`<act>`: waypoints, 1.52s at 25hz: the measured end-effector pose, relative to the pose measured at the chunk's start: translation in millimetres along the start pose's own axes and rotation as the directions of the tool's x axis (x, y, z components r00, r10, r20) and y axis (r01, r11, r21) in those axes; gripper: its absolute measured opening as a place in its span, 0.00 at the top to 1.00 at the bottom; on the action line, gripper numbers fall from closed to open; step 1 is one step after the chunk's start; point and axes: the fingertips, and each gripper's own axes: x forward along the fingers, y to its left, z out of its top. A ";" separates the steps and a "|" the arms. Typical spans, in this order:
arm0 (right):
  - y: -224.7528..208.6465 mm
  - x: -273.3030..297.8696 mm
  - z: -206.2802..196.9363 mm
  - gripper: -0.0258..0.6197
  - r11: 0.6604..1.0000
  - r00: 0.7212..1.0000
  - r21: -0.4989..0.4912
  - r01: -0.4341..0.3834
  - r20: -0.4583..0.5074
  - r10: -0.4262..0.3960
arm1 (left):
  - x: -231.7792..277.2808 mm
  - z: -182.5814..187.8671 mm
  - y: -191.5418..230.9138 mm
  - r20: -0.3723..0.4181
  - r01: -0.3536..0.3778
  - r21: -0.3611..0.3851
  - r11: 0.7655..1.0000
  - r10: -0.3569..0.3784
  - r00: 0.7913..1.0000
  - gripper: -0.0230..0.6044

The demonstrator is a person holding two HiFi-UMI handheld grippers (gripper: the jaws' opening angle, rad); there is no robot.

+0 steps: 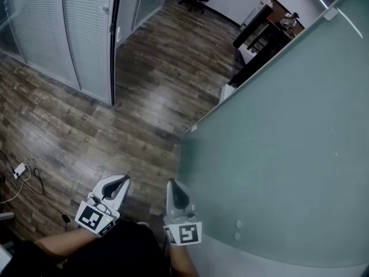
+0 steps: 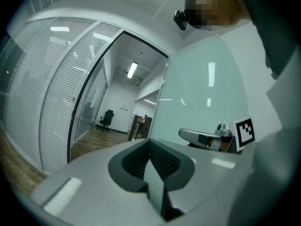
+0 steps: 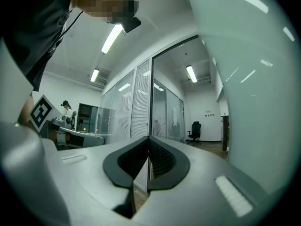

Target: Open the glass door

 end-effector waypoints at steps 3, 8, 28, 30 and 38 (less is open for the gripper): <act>12.8 17.4 3.8 0.96 0.999 0.999 0.009 -0.038 -0.001 0.038 | 1.3 5.2 14.0 0.011 -0.005 -0.008 1.000 0.005 1.000 0.97; 29.0 41.2 -3.1 0.96 0.999 0.999 0.030 -0.026 -0.018 0.027 | -4.4 14.0 37.5 0.038 0.010 0.004 1.000 -0.010 0.999 0.97; 52.1 126.6 -6.0 0.96 0.997 0.997 0.028 -0.074 -0.030 0.075 | 6.9 36.0 127.9 0.063 -0.117 -0.027 0.993 0.118 0.991 0.97; 50.9 128.1 -9.4 0.96 0.995 0.995 0.029 -0.095 -0.033 0.096 | 11.2 32.0 128.8 0.062 -0.136 -0.035 0.990 0.138 0.989 0.97; 16.6 131.8 -16.4 0.96 0.997 0.998 0.048 -0.059 -0.009 0.059 | 31.4 30.0 118.4 0.084 -0.152 0.020 0.988 0.149 0.985 0.97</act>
